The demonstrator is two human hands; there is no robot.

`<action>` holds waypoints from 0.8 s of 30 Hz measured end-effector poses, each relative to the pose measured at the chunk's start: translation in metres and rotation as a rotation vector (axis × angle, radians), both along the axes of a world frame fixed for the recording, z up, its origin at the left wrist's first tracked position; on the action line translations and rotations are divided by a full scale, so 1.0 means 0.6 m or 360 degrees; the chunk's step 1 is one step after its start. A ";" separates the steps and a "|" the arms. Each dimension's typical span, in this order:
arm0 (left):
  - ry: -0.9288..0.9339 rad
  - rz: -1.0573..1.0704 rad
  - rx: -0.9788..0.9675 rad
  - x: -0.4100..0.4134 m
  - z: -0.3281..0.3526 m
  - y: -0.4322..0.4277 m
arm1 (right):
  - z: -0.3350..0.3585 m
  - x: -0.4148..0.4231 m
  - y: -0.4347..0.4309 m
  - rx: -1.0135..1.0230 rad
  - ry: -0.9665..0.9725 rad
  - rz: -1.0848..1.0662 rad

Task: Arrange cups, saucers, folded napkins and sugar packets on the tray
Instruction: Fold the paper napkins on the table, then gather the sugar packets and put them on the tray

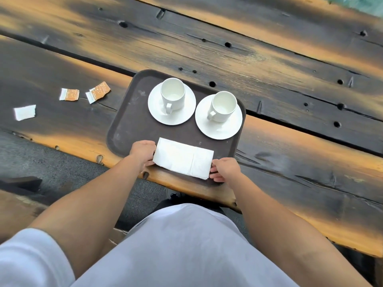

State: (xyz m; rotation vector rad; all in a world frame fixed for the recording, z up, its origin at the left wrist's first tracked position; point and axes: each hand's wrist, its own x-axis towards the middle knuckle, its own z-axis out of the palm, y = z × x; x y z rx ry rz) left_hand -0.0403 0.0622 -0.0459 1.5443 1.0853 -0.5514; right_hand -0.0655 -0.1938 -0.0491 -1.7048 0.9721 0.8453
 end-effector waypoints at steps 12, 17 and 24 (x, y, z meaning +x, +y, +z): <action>-0.0013 -0.0746 0.0750 0.022 0.058 0.077 | 0.028 0.121 0.137 -0.0169 -0.0383 0.1217; 0.0001 -0.0865 0.0863 0.037 0.055 0.152 | 0.033 0.152 0.231 -0.0212 -0.0429 0.1474; 0.0013 -0.1050 0.1002 0.107 0.024 0.315 | 0.043 0.230 0.425 -0.0320 -0.0569 0.1546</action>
